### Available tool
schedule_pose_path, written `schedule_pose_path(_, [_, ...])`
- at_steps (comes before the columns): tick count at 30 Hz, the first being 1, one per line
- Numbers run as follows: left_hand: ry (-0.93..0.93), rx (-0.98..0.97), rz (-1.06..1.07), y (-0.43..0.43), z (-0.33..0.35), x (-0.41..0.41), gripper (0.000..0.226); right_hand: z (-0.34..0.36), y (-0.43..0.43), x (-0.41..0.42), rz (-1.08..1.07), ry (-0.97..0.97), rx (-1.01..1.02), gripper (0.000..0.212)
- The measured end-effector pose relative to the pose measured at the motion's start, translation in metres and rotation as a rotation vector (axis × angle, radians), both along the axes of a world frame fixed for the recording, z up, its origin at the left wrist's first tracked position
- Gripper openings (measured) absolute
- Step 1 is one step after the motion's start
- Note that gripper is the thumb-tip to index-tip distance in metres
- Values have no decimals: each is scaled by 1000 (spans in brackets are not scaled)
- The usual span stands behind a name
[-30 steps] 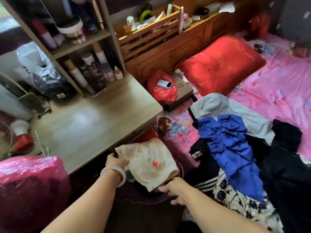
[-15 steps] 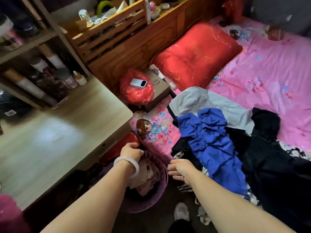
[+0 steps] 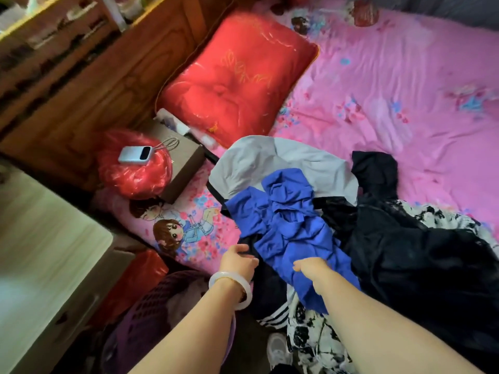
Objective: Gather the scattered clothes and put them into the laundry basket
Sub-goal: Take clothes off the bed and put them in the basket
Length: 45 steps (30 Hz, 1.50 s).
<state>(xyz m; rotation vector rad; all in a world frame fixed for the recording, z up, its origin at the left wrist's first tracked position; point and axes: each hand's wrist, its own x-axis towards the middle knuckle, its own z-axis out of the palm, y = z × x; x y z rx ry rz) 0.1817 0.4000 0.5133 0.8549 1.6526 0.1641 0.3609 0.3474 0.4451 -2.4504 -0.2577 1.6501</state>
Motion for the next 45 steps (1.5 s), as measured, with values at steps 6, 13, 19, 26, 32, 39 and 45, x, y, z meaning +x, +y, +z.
schedule_pose_path(6, [-26,-46,52,3,0,11,30,26,0,-10,-506,86,215,38])
schedule_pose_path(13, [-205,-175,93,13,27,20,23,71,0,-26,-848,547,618,19])
schedule_pose_path(19, [-324,-235,270,2,60,10,87,140,-18,-43,-499,951,616,31])
schedule_pose_path(26, [-267,74,-46,-29,113,-50,30,185,-54,-66,191,712,632,30])
schedule_pose_path(32, [-179,263,-365,-79,184,-104,39,210,-66,-95,-223,712,559,21])
schedule_pose_path(39, [143,395,-452,-110,205,-170,54,276,-82,-176,-74,446,884,21])
schedule_pose_path(45, [-97,690,-340,-133,248,-178,57,332,-111,-239,126,395,1038,13])
